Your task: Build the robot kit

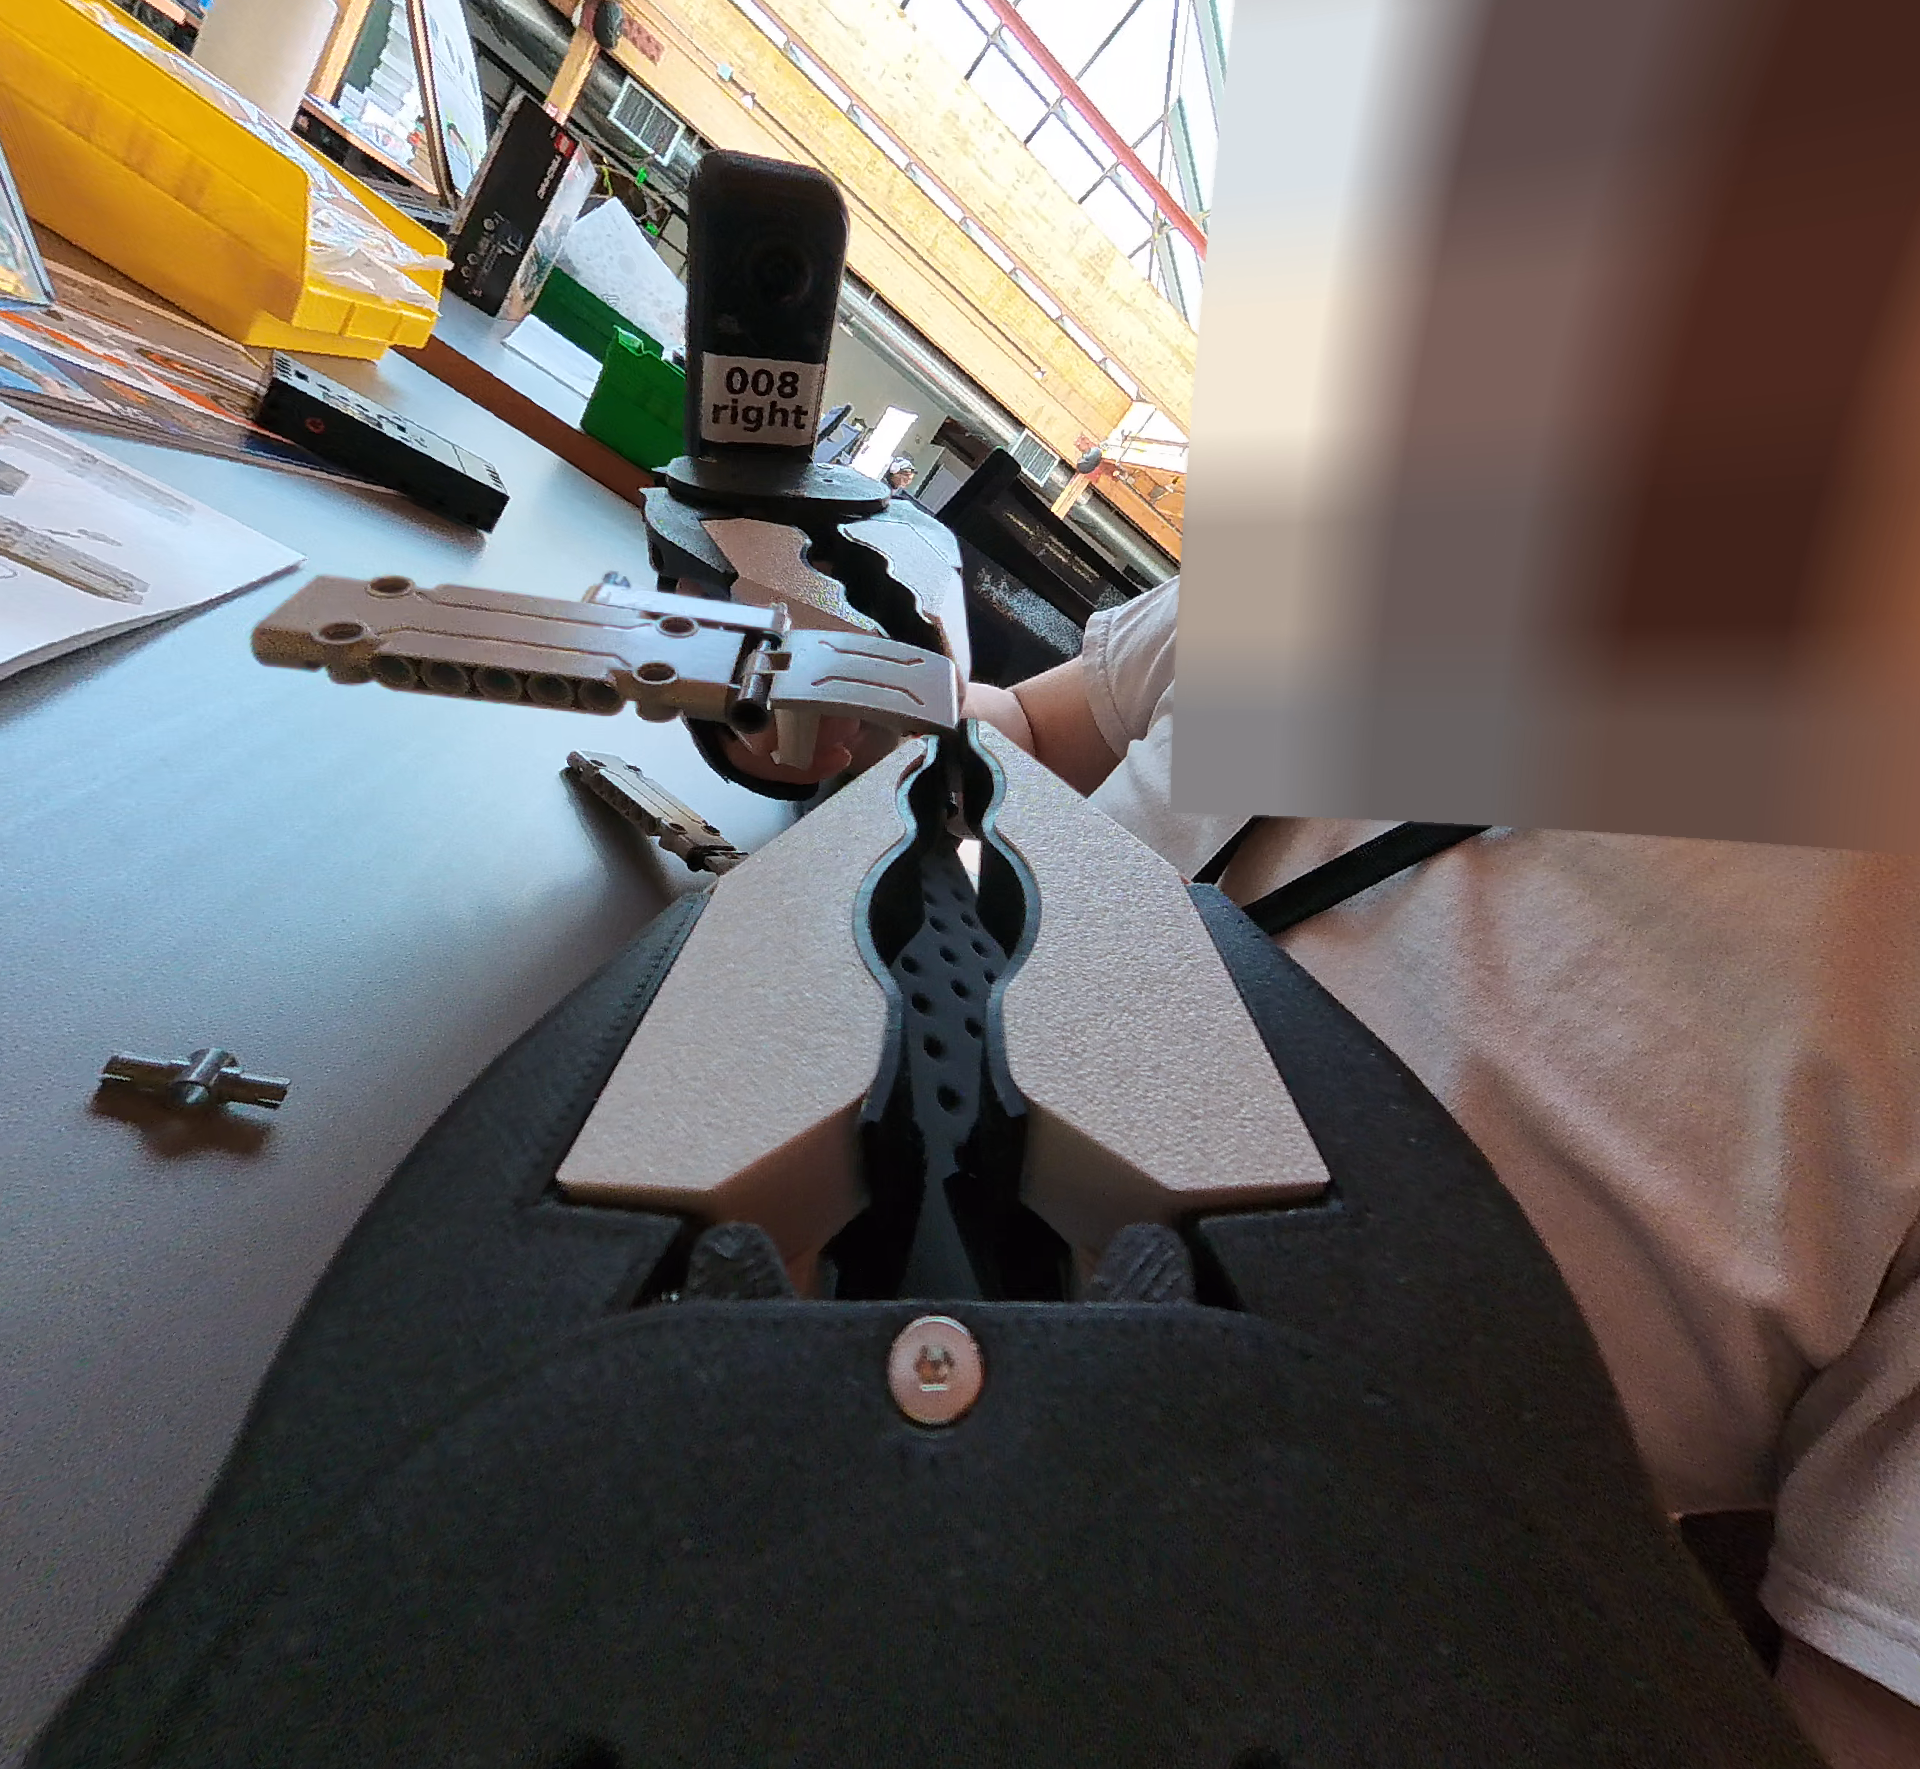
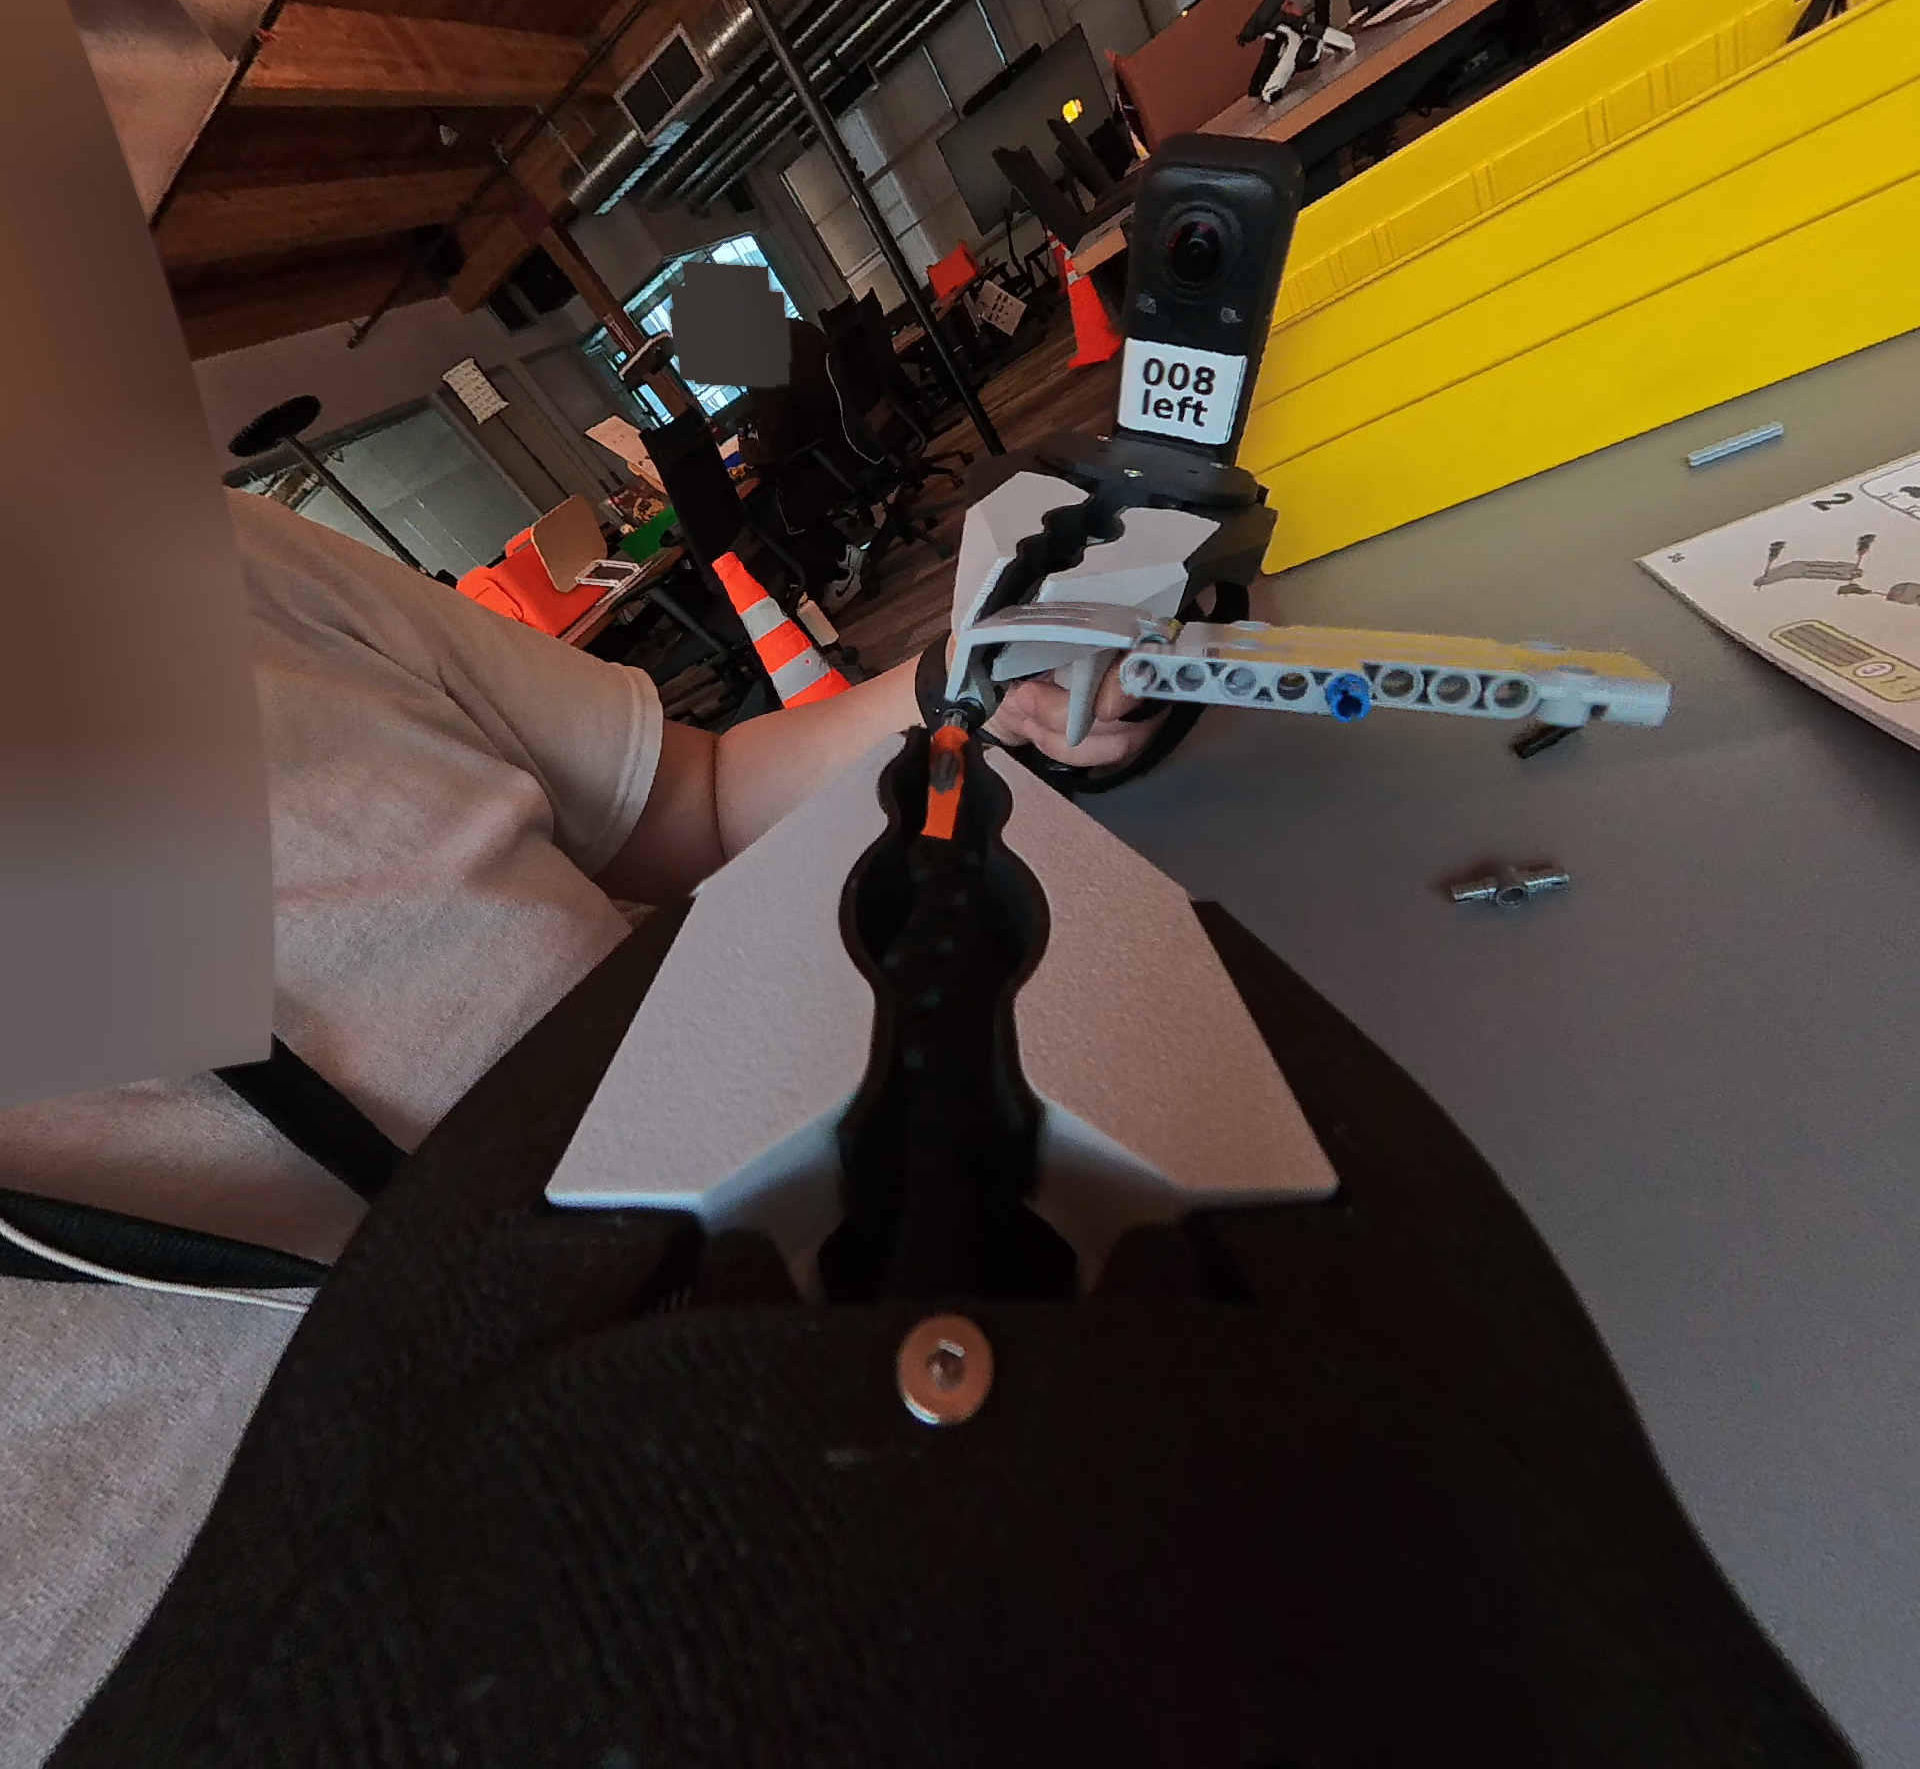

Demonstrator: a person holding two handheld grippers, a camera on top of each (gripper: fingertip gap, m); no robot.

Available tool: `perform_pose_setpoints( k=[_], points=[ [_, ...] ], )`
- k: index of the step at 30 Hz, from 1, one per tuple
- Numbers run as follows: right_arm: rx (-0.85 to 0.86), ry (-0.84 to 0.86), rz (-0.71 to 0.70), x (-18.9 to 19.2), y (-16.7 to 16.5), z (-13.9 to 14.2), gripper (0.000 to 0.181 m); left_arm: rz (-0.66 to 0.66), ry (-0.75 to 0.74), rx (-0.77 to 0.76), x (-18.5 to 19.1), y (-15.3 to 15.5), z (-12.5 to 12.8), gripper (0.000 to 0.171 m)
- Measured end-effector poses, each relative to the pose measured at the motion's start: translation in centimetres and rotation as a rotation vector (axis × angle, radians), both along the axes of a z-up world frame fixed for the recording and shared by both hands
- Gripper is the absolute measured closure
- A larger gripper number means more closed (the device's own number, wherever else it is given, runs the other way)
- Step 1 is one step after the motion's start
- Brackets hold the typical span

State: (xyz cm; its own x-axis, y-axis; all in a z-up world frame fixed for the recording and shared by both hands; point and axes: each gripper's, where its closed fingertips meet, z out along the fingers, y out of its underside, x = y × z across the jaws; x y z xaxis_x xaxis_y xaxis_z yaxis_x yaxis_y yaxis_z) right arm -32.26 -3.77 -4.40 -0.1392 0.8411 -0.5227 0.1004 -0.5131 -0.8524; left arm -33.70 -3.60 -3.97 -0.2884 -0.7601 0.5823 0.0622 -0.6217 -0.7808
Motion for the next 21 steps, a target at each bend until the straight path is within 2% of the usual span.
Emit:
perform_pose_setpoints(
  k=[11, 21],
  points=[
    [0.05, -0.08, -0.1, 0.1, 1.3, -1.0, 0.177, 0.083, 0.043, -0.029, 0.4, 1.3, -0.8, 0.171],
    [0.018, -0.087, -0.105, 0.1, 1.7, -1.3, 0.176, 0.097, 0.028, -0.084, 0.6, 2.0, -0.7, 0.169]
  ],
)
